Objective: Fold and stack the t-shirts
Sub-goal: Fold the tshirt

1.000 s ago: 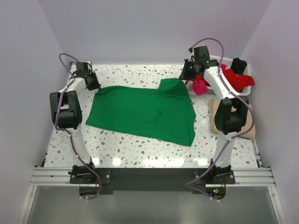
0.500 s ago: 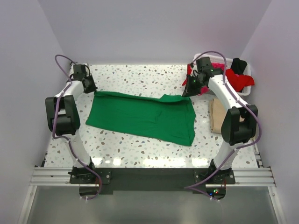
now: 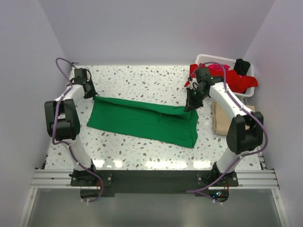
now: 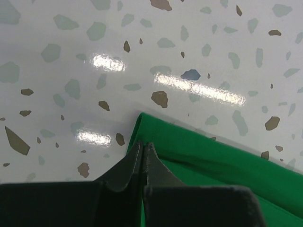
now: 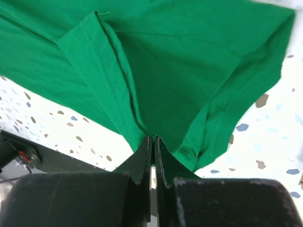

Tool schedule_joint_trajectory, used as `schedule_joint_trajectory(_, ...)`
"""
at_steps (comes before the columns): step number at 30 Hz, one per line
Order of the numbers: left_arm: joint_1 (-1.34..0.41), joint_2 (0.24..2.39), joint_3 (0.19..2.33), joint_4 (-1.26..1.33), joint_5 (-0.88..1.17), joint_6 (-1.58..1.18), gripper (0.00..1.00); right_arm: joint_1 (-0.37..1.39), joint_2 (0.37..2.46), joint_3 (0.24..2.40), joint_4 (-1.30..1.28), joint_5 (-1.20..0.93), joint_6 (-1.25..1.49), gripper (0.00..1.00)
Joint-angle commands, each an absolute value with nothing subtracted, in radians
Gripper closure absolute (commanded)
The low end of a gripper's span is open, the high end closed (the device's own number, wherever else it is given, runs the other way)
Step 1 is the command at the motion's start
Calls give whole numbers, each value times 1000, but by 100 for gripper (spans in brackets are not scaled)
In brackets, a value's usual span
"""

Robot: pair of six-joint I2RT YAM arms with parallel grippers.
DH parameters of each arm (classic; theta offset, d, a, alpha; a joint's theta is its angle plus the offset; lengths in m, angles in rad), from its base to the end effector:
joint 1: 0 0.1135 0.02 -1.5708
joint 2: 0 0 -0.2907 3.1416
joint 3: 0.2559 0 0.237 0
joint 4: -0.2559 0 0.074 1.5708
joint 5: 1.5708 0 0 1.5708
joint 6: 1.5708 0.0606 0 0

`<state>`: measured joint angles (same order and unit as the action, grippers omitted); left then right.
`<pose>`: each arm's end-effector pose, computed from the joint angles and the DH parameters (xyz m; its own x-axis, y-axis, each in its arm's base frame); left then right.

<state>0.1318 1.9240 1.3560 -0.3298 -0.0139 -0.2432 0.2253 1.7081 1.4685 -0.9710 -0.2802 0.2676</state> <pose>0.4262 0.0573 0.2082 -0.7187 -0.3382 -0.6076 -0.3225 0.9362 -0.1396 0.3309 0.0930 0.2816 -0.9616 0.0403 -0.2715 -0.0575 0.9377 0.3428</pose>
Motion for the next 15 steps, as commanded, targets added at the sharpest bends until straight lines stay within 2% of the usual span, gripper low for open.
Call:
schedule_joint_trajectory(1,140,1845,1330,-316,-67,-245,100,265,1654,1437,-1014,-285,255,100)
schedule_joint_trajectory(10,140,1763,1209,-328,-106,-302,100,330,1618,1316,-1045,-250,256,100)
schedule_joint_trajectory(13,140,1753,1197,-363,-143,-328,84,344,1609,1283,-1051,-242,253,100)
schedule_joint_trajectory(14,141,1743,1190,-377,-172,-336,70,351,1609,1278,-1058,-239,246,99)
schedule_joint_trajectory(15,140,1733,1186,-376,-181,-342,68,354,1609,1275,-1066,-238,241,93)
